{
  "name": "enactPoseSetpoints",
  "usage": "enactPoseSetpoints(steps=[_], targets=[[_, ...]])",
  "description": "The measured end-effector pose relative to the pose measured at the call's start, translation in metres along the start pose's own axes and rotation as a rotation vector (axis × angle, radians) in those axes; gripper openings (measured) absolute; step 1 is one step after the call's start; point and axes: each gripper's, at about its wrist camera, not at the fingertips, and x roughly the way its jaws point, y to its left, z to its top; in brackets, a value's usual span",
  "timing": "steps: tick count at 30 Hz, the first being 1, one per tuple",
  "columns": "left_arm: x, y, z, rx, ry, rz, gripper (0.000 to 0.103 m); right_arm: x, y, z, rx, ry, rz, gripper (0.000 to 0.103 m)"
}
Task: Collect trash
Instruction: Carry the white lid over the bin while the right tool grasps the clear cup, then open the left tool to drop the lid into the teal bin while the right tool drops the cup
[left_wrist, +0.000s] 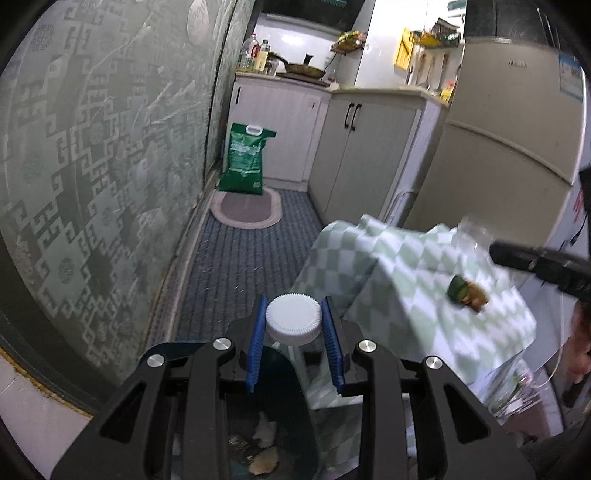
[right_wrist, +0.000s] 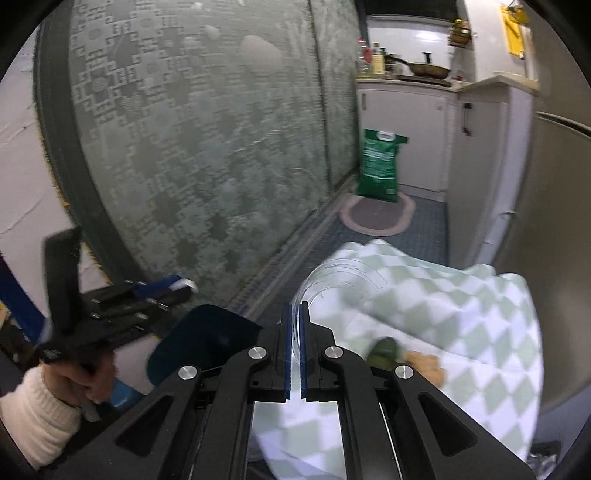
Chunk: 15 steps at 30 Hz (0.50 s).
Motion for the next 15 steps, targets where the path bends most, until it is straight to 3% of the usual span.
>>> enactPoseSetpoints(steps=[15], targets=[[0.033, 0.012, -0.031, 0.070, 0.202, 0.072, 0.032, 0.020, 0.042, 0.006, -0.043, 0.022, 0.095, 0.003]])
